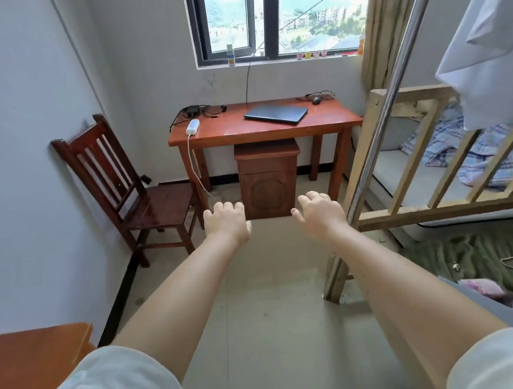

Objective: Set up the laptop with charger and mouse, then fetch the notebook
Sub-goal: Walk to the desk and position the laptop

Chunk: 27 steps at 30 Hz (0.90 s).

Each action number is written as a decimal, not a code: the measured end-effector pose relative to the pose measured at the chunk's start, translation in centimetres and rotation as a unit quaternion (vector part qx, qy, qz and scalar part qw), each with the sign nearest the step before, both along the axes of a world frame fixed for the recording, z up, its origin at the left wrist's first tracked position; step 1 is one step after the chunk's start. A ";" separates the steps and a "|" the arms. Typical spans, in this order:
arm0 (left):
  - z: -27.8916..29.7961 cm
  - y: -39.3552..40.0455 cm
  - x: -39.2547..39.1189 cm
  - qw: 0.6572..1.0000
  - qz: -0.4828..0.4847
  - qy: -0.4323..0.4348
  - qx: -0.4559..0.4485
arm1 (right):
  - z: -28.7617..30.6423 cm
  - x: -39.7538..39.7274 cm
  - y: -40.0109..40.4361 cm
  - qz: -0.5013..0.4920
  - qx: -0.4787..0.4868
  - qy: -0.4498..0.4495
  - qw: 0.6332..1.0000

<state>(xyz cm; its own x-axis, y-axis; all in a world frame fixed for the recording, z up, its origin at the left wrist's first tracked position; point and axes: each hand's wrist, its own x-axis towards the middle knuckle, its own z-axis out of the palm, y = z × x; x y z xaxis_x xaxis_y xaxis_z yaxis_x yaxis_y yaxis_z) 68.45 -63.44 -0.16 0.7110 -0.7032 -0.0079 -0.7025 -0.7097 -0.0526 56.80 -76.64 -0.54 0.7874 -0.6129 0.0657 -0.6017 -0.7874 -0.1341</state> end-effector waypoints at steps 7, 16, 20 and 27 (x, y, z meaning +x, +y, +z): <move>-0.7 -15.3 17.1 1.000 0.017 -0.002 0.000 | -0.8 17.2 -16.1 0.004 0.007 -0.036 0.999; -0.9 -28.4 35.7 1.000 0.018 -0.009 0.021 | -2.0 34.3 -31.4 -0.014 0.061 -0.046 0.997; -2.1 -34.8 45.7 0.999 0.024 0.000 0.035 | -3.7 43.1 -38.5 -0.025 0.066 -0.038 0.997; -3.4 -47.4 61.4 0.999 -0.012 0.017 0.037 | -4.6 55.3 -51.0 -0.083 0.074 -0.019 0.994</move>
<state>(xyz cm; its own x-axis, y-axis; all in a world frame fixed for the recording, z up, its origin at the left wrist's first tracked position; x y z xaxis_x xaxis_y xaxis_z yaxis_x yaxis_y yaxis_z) 129.82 -110.86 -3.54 0.6925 -0.7164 -0.0848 -0.7214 -0.6877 -0.0811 112.10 -127.66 -5.10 0.6737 -0.7390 -0.0067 -0.7135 -0.6480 -0.2667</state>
